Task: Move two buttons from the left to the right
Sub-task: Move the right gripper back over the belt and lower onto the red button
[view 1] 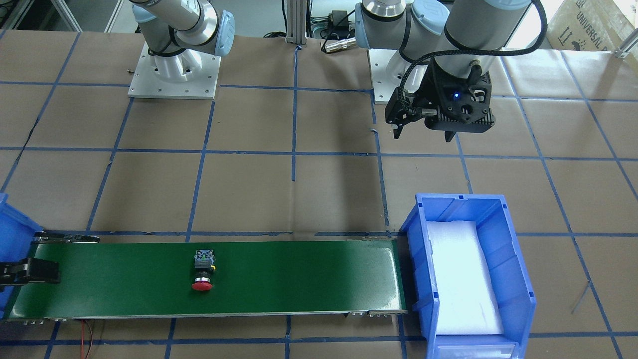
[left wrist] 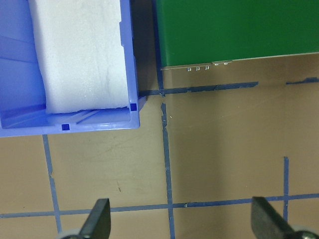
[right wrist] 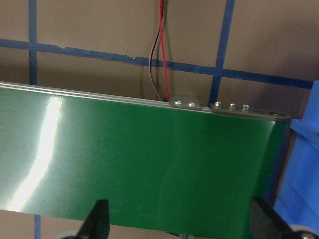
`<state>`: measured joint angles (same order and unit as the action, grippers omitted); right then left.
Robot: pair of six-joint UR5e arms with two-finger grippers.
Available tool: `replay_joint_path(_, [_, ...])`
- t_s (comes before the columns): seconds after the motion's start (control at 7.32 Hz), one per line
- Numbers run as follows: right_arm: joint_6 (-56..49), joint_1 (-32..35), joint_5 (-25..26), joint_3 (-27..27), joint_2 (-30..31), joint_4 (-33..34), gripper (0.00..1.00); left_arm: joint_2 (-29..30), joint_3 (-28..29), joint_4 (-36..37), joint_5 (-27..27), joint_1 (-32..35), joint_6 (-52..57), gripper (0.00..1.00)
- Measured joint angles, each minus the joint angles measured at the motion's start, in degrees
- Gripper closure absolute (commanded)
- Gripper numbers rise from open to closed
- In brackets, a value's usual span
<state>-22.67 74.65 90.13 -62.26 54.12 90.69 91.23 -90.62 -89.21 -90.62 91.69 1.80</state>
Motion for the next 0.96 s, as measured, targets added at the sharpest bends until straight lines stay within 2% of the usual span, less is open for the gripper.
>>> replay_joint_path(0.41, [7.7, 2.4, -2.5, -5.9, 0.2, 2.7, 0.01, -0.1, 0.0, 0.0, 0.0, 0.0, 0.0, 0.00])
replay_joint_path(0.96, [9.2, 2.9, -5.1, -9.7, 1.5, 5.0, 0.01, -0.1, 0.0, 0.0, 0.0, 0.0, 0.0, 0.00])
